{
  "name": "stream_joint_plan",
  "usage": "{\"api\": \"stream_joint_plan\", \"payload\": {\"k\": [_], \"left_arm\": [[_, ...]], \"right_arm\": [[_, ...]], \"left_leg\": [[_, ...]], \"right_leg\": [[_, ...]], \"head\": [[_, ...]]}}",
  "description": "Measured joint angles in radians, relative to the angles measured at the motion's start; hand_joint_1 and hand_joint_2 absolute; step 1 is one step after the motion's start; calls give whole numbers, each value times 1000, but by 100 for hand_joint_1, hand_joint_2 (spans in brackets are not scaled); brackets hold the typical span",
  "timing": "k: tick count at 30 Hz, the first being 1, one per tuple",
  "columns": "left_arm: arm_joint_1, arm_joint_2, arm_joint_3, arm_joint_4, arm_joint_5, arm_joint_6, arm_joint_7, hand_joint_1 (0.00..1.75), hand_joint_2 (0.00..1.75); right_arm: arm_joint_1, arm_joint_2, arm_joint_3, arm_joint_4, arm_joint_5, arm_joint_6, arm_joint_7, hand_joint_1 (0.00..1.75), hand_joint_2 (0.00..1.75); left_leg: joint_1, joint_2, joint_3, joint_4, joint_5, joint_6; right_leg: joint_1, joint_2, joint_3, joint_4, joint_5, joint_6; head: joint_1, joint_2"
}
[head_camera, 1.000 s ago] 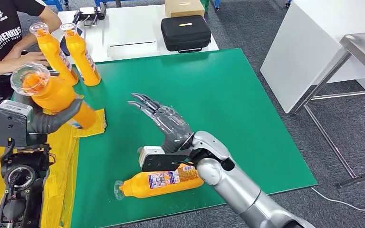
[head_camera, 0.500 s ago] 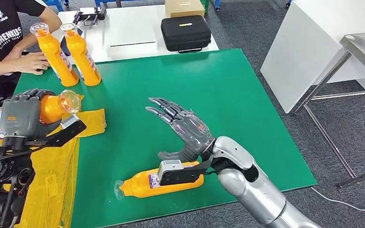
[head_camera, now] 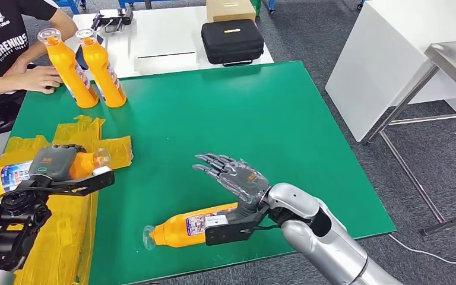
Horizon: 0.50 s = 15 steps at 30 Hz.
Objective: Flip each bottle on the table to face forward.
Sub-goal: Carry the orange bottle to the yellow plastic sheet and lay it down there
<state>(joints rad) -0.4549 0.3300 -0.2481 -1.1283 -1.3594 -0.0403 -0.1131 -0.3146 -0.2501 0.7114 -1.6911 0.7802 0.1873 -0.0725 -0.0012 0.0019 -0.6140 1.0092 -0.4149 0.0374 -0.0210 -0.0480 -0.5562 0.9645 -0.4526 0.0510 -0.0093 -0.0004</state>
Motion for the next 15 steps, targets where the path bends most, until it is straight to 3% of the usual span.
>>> {"api": "stream_joint_plan", "payload": {"k": [5,6,9,10,15], "left_arm": [[-42,-10,-47,150,18,-22,4,175,175],[-47,-13,-54,171,19,-22,6,138,175],[-66,-20,-69,221,20,-26,13,7,175],[-72,-22,-73,234,20,-28,19,0,175],[-104,-36,-88,309,33,-10,73,0,175]], "right_arm": [[21,-18,20,20,17,49,22,0,175],[23,-21,24,24,17,52,22,0,175],[25,-27,34,32,18,64,26,0,175],[25,-28,37,34,17,71,28,0,175],[28,-31,64,54,14,89,38,0,175]], "left_leg": [[0,0,0,0,0,0],[0,0,0,0,0,0],[0,0,0,0,0,0],[0,0,0,0,0,0],[0,0,1,0,0,0]], "right_leg": [[0,0,0,0,0,0],[0,0,0,0,0,0],[0,0,0,0,0,0],[0,0,0,0,0,0],[0,0,1,0,0,0]], "head": [[0,0],[0,0],[0,0],[0,0],[0,0]]}}
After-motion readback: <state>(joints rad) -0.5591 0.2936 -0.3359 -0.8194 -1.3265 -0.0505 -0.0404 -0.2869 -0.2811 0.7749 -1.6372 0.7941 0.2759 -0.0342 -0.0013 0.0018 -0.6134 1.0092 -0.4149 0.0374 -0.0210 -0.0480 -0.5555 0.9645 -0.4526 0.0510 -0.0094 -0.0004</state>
